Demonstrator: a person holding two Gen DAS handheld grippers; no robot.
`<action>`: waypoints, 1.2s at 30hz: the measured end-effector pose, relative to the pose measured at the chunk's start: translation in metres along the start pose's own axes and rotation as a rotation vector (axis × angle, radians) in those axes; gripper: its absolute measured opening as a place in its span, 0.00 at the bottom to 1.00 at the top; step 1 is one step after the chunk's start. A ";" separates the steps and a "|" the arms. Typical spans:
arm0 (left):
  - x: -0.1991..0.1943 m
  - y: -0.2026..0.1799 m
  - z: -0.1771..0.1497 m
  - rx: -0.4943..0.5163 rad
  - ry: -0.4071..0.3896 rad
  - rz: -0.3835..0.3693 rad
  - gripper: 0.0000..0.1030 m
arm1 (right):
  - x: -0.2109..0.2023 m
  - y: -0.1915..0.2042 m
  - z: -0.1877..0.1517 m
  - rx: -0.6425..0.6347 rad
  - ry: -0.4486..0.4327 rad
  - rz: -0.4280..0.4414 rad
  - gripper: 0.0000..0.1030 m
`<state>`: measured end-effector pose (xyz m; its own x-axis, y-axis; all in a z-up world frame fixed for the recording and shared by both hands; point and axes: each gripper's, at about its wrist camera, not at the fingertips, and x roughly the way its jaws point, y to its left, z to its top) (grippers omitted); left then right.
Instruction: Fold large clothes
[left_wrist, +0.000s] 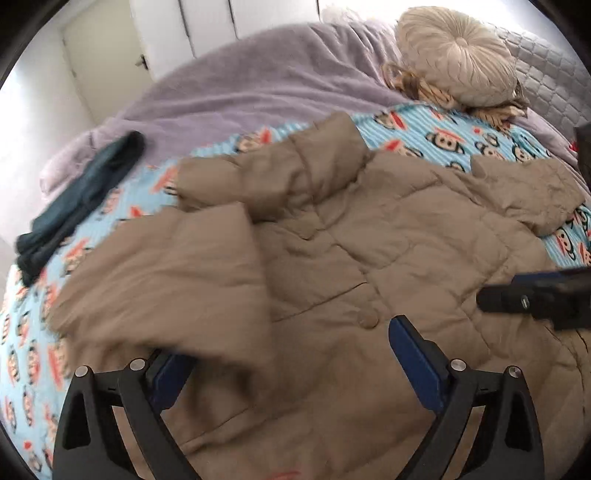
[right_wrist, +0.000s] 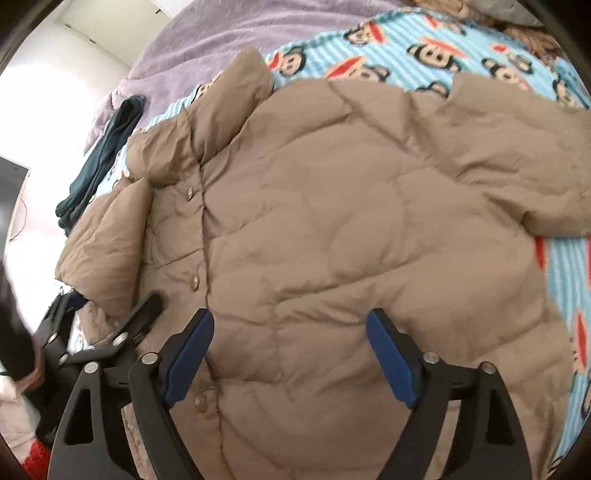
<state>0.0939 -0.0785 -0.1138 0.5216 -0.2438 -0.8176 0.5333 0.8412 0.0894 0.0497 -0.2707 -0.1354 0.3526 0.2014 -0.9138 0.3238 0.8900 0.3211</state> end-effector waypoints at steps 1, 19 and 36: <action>-0.010 0.008 -0.002 -0.029 -0.023 0.015 0.96 | -0.014 -0.009 -0.003 -0.016 -0.012 -0.011 0.85; -0.001 0.173 -0.112 -0.635 0.129 0.262 0.96 | 0.032 0.249 -0.054 -1.107 -0.354 -0.347 0.86; -0.028 0.191 -0.086 -0.610 0.042 0.253 0.96 | 0.010 0.012 0.044 0.078 -0.060 0.040 0.87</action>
<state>0.1238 0.1301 -0.1224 0.5485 0.0057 -0.8362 -0.0818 0.9955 -0.0469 0.0962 -0.2757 -0.1296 0.4178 0.2096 -0.8840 0.3747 0.8467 0.3778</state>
